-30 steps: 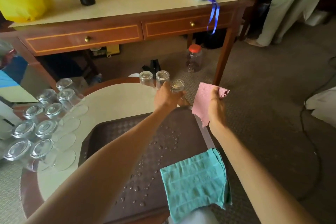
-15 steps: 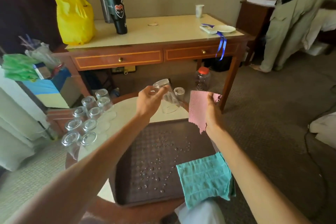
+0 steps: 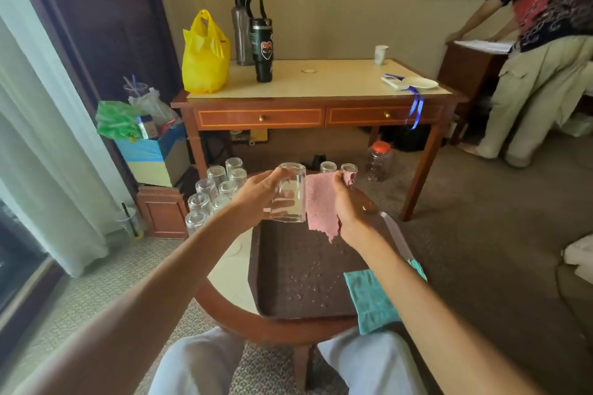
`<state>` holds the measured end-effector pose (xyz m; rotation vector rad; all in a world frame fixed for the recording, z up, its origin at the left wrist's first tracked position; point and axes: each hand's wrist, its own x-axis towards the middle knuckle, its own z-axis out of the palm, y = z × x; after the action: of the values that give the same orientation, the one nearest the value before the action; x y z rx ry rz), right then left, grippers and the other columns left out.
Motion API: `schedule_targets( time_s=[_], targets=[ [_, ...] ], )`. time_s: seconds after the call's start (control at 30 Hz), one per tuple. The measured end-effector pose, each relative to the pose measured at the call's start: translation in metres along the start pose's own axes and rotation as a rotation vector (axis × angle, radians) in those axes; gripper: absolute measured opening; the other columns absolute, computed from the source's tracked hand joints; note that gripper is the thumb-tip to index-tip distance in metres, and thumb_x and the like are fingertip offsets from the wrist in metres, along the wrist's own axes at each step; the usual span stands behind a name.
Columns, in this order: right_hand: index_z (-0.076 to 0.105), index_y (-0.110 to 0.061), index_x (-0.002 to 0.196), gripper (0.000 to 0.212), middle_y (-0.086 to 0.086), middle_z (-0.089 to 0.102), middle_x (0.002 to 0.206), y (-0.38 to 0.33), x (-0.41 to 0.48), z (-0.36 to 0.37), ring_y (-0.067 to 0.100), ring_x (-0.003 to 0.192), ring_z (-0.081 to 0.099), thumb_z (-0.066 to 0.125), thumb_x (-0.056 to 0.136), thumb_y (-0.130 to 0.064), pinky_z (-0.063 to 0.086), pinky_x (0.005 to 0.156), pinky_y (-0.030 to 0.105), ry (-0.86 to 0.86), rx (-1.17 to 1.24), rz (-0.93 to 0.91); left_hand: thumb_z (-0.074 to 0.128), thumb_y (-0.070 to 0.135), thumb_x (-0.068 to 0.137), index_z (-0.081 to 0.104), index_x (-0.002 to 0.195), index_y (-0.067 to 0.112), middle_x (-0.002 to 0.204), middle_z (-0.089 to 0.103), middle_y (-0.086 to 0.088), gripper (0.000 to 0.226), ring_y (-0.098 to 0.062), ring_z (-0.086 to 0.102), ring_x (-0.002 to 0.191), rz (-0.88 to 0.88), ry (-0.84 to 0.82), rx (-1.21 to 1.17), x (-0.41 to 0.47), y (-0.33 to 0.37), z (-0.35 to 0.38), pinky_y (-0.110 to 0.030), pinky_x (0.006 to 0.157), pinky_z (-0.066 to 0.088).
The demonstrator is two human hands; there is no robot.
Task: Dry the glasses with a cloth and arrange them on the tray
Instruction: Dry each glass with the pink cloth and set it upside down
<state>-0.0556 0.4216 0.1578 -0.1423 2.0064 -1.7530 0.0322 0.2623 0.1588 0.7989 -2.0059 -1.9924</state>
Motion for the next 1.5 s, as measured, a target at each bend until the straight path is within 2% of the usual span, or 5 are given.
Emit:
schedule_targets(
  time_s=[0.3, 0.8, 1.03, 1.27, 1.5],
  targets=[
    [0.048, -0.019, 0.138, 0.076, 0.007, 0.059, 0.125, -0.004, -0.007, 0.024, 0.029, 0.118, 0.058, 0.037, 0.091, -0.077, 0.049, 0.1, 0.047, -0.166, 0.288, 0.088, 0.084, 0.066, 0.054, 0.054, 0.131, 0.021, 0.114, 0.072, -0.017, 0.093, -0.024, 0.076, 0.095, 0.078, -0.085, 0.07, -0.021, 0.007, 0.004, -0.045, 0.092, 0.06],
    [0.055, -0.026, 0.138, 0.126, 0.015, 0.067, 0.126, 0.004, -0.001, 0.016, 0.036, 0.115, 0.064, 0.042, 0.041, -0.105, 0.048, 0.102, 0.057, -0.188, 0.502, 0.11, 0.057, 0.066, 0.092, 0.051, 0.146, 0.028, 0.133, 0.063, -0.006, 0.066, -0.024, 0.067, 0.111, 0.253, 0.07, 0.413, -0.029, 0.009, 0.032, -0.038, 0.087, 0.062],
    [0.055, -0.023, 0.14, 0.109, 0.017, 0.067, 0.127, 0.009, 0.01, 0.01, 0.038, 0.118, 0.064, 0.028, 0.066, -0.099, 0.044, 0.106, 0.06, -0.245, 0.572, 0.142, 0.049, 0.062, 0.099, 0.057, 0.144, 0.034, 0.121, 0.071, 0.0, 0.054, -0.019, 0.068, 0.098, 0.381, 0.151, 0.576, -0.036, 0.011, 0.037, -0.022, 0.068, 0.053],
    [0.052, -0.023, 0.143, 0.096, 0.016, 0.064, 0.133, 0.006, 0.018, 0.004, 0.037, 0.123, 0.06, 0.018, 0.082, -0.089, 0.039, 0.112, 0.056, -0.324, 0.684, 0.136, 0.056, 0.067, 0.093, 0.06, 0.144, 0.028, 0.134, 0.068, -0.007, 0.064, -0.025, 0.068, 0.116, 0.399, 0.203, 0.429, -0.035, 0.008, 0.038, -0.039, 0.088, 0.061],
    [0.065, -0.019, 0.132, 0.05, 0.016, 0.069, 0.125, 0.009, 0.019, 0.006, 0.034, 0.116, 0.066, 0.048, 0.101, -0.053, 0.051, 0.1, 0.053, -0.377, 0.665, 0.102, 0.063, 0.05, 0.097, 0.064, 0.14, 0.02, 0.134, 0.068, -0.007, 0.053, -0.021, 0.069, 0.113, 0.382, 0.209, 0.29, -0.031, 0.006, 0.038, -0.04, 0.091, 0.061]
  ],
)
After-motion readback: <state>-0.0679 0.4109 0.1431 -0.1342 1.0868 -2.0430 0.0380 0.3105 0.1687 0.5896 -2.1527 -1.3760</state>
